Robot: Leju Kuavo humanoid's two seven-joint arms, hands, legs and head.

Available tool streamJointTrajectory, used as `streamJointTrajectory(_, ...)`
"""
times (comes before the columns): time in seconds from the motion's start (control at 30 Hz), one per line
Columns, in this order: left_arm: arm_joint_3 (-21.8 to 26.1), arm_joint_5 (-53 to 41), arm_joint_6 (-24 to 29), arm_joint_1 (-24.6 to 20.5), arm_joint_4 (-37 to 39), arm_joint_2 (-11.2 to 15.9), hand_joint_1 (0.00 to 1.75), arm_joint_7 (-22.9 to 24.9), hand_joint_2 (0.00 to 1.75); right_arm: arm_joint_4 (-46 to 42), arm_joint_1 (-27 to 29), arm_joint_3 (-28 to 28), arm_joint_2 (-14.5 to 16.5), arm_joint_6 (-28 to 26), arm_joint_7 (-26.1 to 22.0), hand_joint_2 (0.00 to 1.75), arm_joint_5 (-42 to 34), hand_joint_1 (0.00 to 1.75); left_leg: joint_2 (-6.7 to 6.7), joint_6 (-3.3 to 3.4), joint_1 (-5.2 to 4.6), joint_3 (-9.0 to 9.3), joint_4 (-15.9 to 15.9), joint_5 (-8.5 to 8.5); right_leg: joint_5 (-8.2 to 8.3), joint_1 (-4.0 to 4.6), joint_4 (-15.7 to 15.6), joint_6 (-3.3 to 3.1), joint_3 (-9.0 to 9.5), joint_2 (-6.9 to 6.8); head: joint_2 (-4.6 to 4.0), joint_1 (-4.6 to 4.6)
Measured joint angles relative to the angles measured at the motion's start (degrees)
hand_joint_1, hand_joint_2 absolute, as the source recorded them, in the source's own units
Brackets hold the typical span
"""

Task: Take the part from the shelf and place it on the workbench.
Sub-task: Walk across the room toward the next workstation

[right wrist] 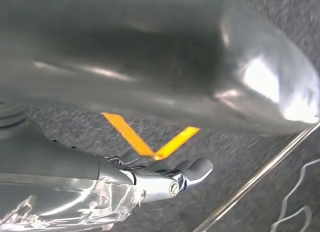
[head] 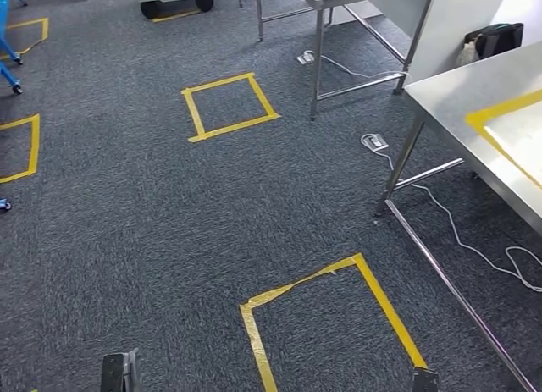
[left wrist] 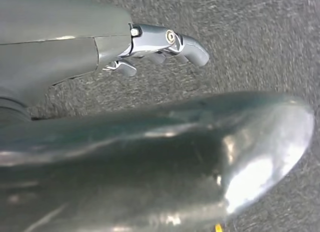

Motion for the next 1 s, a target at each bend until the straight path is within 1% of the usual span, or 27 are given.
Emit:
streamJointTrajectory(0.03, 0.00, -0.25, 0.44, -0.11, -0.06, -0.09, 0.00, 0.01, 0.00, 0.01, -0.10, 0.04, 0.01, -0.48, 0.00, 0.00, 0.67, 0.00, 0.95, 0.44, -0.31, 1.51, -2.41, 0.10, -0.07, 0.12, 0.02, 0.20, 0.06, -0.62, 0.00, 0.08)
streamJointTrajectory(0.07, 0.00, -0.46, 0.90, -0.17, -0.10, -0.17, 0.00, 0.02, 0.00, 0.03, -0.25, 0.09, 0.03, -1.08, 0.00, 0.00, 1.32, 0.00, 1.31, 0.83, -0.59, 2.09, -3.55, -0.14, -0.11, 0.22, 0.02, 0.45, 0.10, -1.23, 0.00, 0.10)
streamJointTrajectory(0.1, 0.00, -0.67, 1.35, -0.18, -0.11, -0.23, 0.00, 0.04, 0.00, 0.07, -0.45, 0.15, 0.04, -1.70, 0.00, 0.00, 1.89, 0.00, 0.82, 1.21, -0.68, 2.02, -3.87, -0.13, -0.11, 0.26, 0.01, 0.73, 0.23, -1.81, 0.00, 0.16)
streamJointTrajectory(0.13, 0.00, -0.88, 1.77, -0.10, -0.13, -0.31, 0.00, 0.05, 0.00, 0.11, -0.67, 0.26, 0.06, -2.34, 0.00, 0.00, 2.44, 0.00, 0.21, 1.55, -0.54, 1.94, -4.11, -0.04, -0.33, 0.22, 0.10, 1.02, 0.30, -1.82, 0.00, 0.16)
streamJointTrajectory(0.17, 0.00, -1.06, 2.15, -0.05, -0.14, -0.38, 0.00, 0.07, 0.00, 0.17, -0.87, 0.40, 0.08, -3.02, 0.00, 0.00, 3.01, 0.00, -0.39, 1.87, -0.39, 1.88, -4.30, 0.11, -0.91, 0.13, 0.72, 1.28, 0.00, -0.89, 0.00, 0.18)
streamJointTrajectory(0.2, 0.00, -1.24, 2.49, -0.10, -0.16, -0.49, 0.00, 0.07, 0.00, 0.26, -0.98, 0.56, 0.08, -3.70, 0.00, 0.00, 3.59, 0.00, -0.99, 2.17, -0.19, 1.84, -4.49, 0.30, -2.05, 0.04, 2.42, 1.52, -0.78, 0.65, 0.00, 0.26)
streamJointTrajectory(0.27, -0.02, -1.73, 3.21, -0.30, -0.20, -0.81, 0.00, 0.04, 0.00, 0.58, -0.90, 0.89, 0.05, -4.92, 0.00, 0.00, 4.65, 0.00, -2.39, 2.56, 0.01, 1.65, -4.59, 0.55, -5.71, -0.17, 9.74, 1.85, -4.13, 4.06, 0.00, 0.44)
streamJointTrajectory(0.3, -0.03, -2.00, 3.57, -0.37, -0.20, -0.97, 0.00, 0.01, 0.00, 0.78, -0.79, 0.99, 0.03, -5.29, 0.00, 0.00, 4.99, 0.00, -3.17, 2.69, 0.03, 1.54, -4.58, 0.64, -7.30, -0.23, 13.96, 2.00, -6.17, 4.82, 0.00, 0.47)
streamJointTrajectory(0.33, -0.05, -2.27, 3.91, -0.34, -0.20, -1.10, 0.00, -0.02, 0.00, 0.96, -0.69, 1.08, 0.02, -5.50, 0.00, 0.00, 5.20, 0.00, -3.96, 2.72, 0.03, 1.46, -4.57, 0.73, -8.07, -0.26, 16.97, 2.13, -7.74, 5.13, 0.00, 0.48)
streamJointTrajectory(0.37, -0.06, -2.45, 4.16, -0.26, -0.20, -1.19, 0.00, -0.04, 0.00, 1.07, -0.66, 1.14, 0.01, -5.57, 0.00, 0.00, 5.31, 0.00, -4.76, 2.70, 0.05, 1.42, -4.53, 0.81, -7.61, -0.31, 17.75, 2.23, -8.32, 5.24, 0.00, 0.48)
streamJointTrajectory(0.4, -0.07, -2.55, 4.34, -0.17, -0.20, -1.27, 0.00, -0.04, 0.00, 1.15, -0.66, 1.24, 0.01, -5.60, 0.00, 0.00, 5.42, 0.00, -5.59, 2.61, 0.10, 1.42, -4.47, 0.90, -5.99, -0.40, 16.04, 2.31, -7.73, 5.39, 0.00, 0.45)
streamJointTrajectory(0.43, -0.07, -2.59, 4.46, -0.13, -0.20, -1.34, 0.00, -0.05, 0.00, 1.19, -0.67, 1.34, 0.01, -5.61, 0.00, 0.00, 5.51, 0.00, -6.43, 2.48, 0.19, 1.40, -4.34, 0.98, -3.66, -0.57, 12.47, 2.41, -6.18, 5.89, 0.00, 0.46)
streamJointTrajectory(0.47, -0.07, -2.60, 4.54, -0.14, -0.21, -1.39, 0.00, -0.05, 0.00, 1.25, -0.69, 1.43, 0.01, -5.62, 0.00, 0.00, 5.58, 0.00, -7.29, 2.27, 0.25, 1.29, -4.13, 1.03, -1.69, -0.85, 8.32, 2.56, -4.32, 7.28, 0.00, 0.46)
streamJointTrajectory(0.5, -0.07, -2.60, 4.58, -0.22, -0.21, -1.44, 0.00, -0.06, 0.00, 1.35, -0.70, 1.49, 0.01, -5.63, 0.00, 0.00, 5.65, 0.00, -8.08, 2.03, 0.29, 0.98, -3.75, 1.10, -0.39, -1.15, 4.66, 2.63, -2.76, 8.76, 0.00, 0.45)
streamJointTrajectory(0.53, -0.08, -2.60, 4.63, -0.28, -0.22, -1.48, 0.00, -0.07, 0.00, 1.46, -0.71, 1.52, 0.01, -5.64, 0.00, 0.00, 5.69, 0.00, -8.77, 1.73, 0.33, 0.55, -3.45, 1.23, 0.16, -1.34, 2.49, 2.60, -1.82, 9.96, 0.00, 0.44)
streamJointTrajectory(0.57, -0.08, -2.60, 4.67, -0.27, -0.22, -1.50, 0.00, -0.07, 0.00, 1.58, -0.72, 1.53, 0.00, -5.68, 0.00, 0.00, 5.71, 0.00, -9.42, 1.34, 0.39, 0.04, -3.23, 1.44, 0.07, -1.37, 1.71, 2.44, -1.51, 10.67, 0.00, 0.43)
streamJointTrajectory(0.63, -0.09, -2.60, 4.71, 0.02, -0.23, -1.50, 0.00, -0.07, 0.00, 1.68, -0.77, 1.56, -0.01, -5.74, 0.00, 0.00, 5.74, 0.00, -10.33, 0.55, 0.65, -0.81, -3.12, 1.93, 0.33, -1.21, 1.80, 1.68, -1.65, 9.67, 0.00, 0.40)
streamJointTrajectory(0.67, -0.09, -2.60, 4.72, 0.22, -0.23, -1.51, 0.00, -0.07, 0.00, 1.68, -0.80, 1.58, -0.02, -5.76, 0.00, 0.00, 5.76, 0.00, -9.51, 0.21, 0.65, -1.20, -2.76, 1.69, 0.59, -1.18, 1.77, 1.26, -1.72, 9.00, 0.00, 0.31)
streamJointTrajectory(0.7, -0.09, -2.59, 4.73, 0.30, -0.23, -1.53, 0.00, -0.07, 0.00, 1.68, -0.82, 1.60, -0.03, -5.77, 0.00, 0.00, 5.77, 0.00, -8.09, -0.08, 0.60, -1.88, -1.55, 0.78, 0.84, -1.19, 1.66, 0.91, -1.82, 8.23, 0.00, 0.11)
streamJointTrajectory(0.73, -0.09, -2.59, 4.74, 0.26, -0.23, -1.56, 0.00, -0.07, 0.00, 1.68, -0.78, 1.61, -0.04, -5.77, 0.00, 0.00, 5.78, 0.00, -6.28, -0.29, 0.56, -3.03, 0.92, -0.86, 1.03, -1.19, 1.53, 0.65, -1.89, 7.36, 0.00, -0.05)
streamJointTrajectory(0.77, -0.09, -2.58, 4.74, 0.15, -0.22, -1.63, 0.00, -0.07, 0.00, 1.68, -0.71, 1.61, -0.07, -5.77, 0.00, 0.00, 5.79, 0.00, -4.59, -0.51, 0.53, -4.61, 4.53, -2.93, 1.11, -1.08, 1.52, 0.52, -1.98, 6.45, 0.00, -0.24)
streamJointTrajectory(0.8, -0.09, -2.58, 4.74, 0.04, -0.22, -1.67, 0.00, -0.08, 0.00, 1.68, -0.61, 1.60, -0.10, -5.76, 0.00, 0.00, 5.79, 0.00, -3.83, -0.69, 0.64, -6.43, 8.72, -4.94, 1.13, -1.00, 1.52, 0.48, -2.09, 5.45, 0.00, -0.32)
streamJointTrajectory(0.83, -0.09, -2.58, 4.74, 0.03, -0.22, -1.71, 0.00, -0.10, 0.00, 1.68, -0.54, 1.58, -0.14, -5.75, 0.00, 0.00, 5.79, 0.00, -3.53, -0.83, 0.77, -7.86, 12.19, -6.24, 1.13, -0.96, 1.53, 0.48, -2.19, 4.45, 0.00, -0.31)
streamJointTrajectory(0.87, -0.09, -2.57, 4.75, 0.11, -0.22, -1.73, 0.00, -0.13, 0.00, 1.68, -0.53, 1.57, -0.17, -5.70, 0.00, 0.00, 5.79, 0.00, -3.42, -0.90, 0.88, -8.41, 13.90, -6.52, 1.13, -0.95, 1.53, 0.48, -2.25, 3.53, 0.00, -0.32)
streamJointTrajectory(0.9, -0.09, -2.57, 4.76, 0.22, -0.22, -1.73, 0.00, -0.15, 0.00, 1.68, -0.55, 1.57, -0.19, -5.63, 0.00, 0.00, 5.81, 0.00, -3.31, -0.93, 0.97, -7.82, 13.30, -5.72, 1.12, -0.96, 1.53, 0.50, -2.26, 2.68, 0.00, -0.33)
streamJointTrajectory(0.93, -0.09, -2.56, 4.77, 0.31, -0.22, -1.71, 0.00, -0.18, 0.00, 1.68, -0.61, 1.57, -0.20, -5.57, 0.00, 0.00, 5.83, 0.00, -2.97, -0.90, 1.02, -6.14, 10.51, -4.08, 1.08, -0.97, 1.53, 0.56, -2.23, 1.92, 0.00, -0.33)
streamJointTrajectory(1.0, -0.09, -2.54, 4.78, 0.30, -0.22, -1.75, 0.00, -0.21, 0.00, 1.68, -0.70, 1.59, -0.22, -5.50, 0.00, 0.00, 5.89, 0.00, -0.16, -0.81, 0.73, -1.78, 2.63, -1.03, 0.86, -0.76, 1.61, 0.91, -2.13, 0.67, 0.00, -0.42)
